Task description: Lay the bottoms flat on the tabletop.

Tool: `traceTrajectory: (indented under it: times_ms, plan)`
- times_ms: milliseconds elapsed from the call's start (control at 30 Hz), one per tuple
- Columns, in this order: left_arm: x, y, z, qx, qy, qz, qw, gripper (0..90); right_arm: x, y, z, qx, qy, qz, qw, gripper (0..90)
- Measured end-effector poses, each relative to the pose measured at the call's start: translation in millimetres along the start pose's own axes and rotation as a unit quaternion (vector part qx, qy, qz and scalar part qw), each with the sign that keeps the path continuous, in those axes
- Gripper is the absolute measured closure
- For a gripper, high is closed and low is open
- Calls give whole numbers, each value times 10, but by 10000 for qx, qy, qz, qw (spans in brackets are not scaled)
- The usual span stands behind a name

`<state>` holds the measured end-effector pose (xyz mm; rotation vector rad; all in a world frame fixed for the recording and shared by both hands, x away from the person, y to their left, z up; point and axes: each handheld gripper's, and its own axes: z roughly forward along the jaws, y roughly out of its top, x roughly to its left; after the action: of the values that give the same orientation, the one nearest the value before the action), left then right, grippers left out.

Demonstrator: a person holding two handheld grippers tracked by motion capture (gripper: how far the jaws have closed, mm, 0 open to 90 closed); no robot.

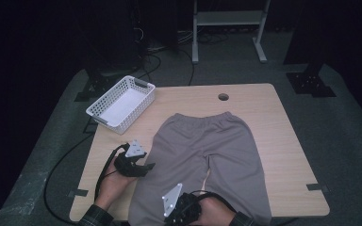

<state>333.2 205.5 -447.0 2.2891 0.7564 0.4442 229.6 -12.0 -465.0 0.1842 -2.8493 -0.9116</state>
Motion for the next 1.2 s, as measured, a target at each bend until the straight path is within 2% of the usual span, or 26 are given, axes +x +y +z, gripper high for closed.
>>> traceTrajectory:
  times_ms: [67, 100, 167, 233, 300, 367, 433, 533, 633, 733, 800, 900, 933, 967, 1100, 1200]
  plan:
    - [-8, -1, -3, -5, -8, 9, 10000, 426, 69, -39, 2, 152, 136, -81, 9998, 819]
    - [-13, 2, -5, -5, -8, 21, 10000, 426, 100, -62, -20, 136, 181, -149, 9996, 807]
    - [-37, 12, -13, -22, -23, 33, 10000, 426, 135, -88, -109, -10, 113, -143, 9998, 734]
    - [-74, 25, -15, -60, -68, 73, 9999, 425, 117, -124, -265, -248, -88, -76, 9996, 679]
    - [-119, 41, -14, -68, -109, 138, 9998, 425, 62, -212, -457, -441, -443, 154, 9979, 642]
    - [-159, 62, -13, -61, -177, 227, 9996, 425, -24, -371, -654, -588, -795, 417, 9942, 630]
    - [-206, 81, -3, -62, -253, 259, 9993, 425, -102, -571, -825, -590, -1231, 736, 9879, 626]
    - [-269, 107, 22, -79, -413, 287, 9987, 425, -202, -876, -1018, -550, -1648, 1096, 9787, 617]
    - [-341, 134, 52, -87, -561, 346, 9978, 425, -254, -1103, -1144, -543, -1910, 1384, 9703, 589]
    - [-414, 158, 94, -29, -669, 448, 9967, 425, -322, -1246, -1165, -425, -1949, 1601, 9667, 558]
    - [-454, 168, 115, -15, -716, 491, 9962, 425, -371, -1295, -1114, -235, -1926, 1647, 9671, 552]
    - [-517, 187, 114, -11, -832, 603, 9947, 425, -394, -1295, -1024, -71, -1722, 1604, 9719, 624]
    - [-539, 193, 110, -40, -847, 628, 9944, 425, -380, -1284, -1017, -93, -1632, 1535, 9745, 678]
    - [-557, 200, 105, -48, -877, 645, 9940, 424, -358, -1266, -1005, -64, -1603, 1485, 9758, 705]
    - [-609, 214, 86, -49, -988, 744, 9923, 422, -247, -1208, -955, -34, -1372, 1292, 9821, 738]
    - [-683, 212, 70, -104, -1230, 837, 9888, 420, -142, -1188, -929, -12, -1239, 1182, 9852, 746]
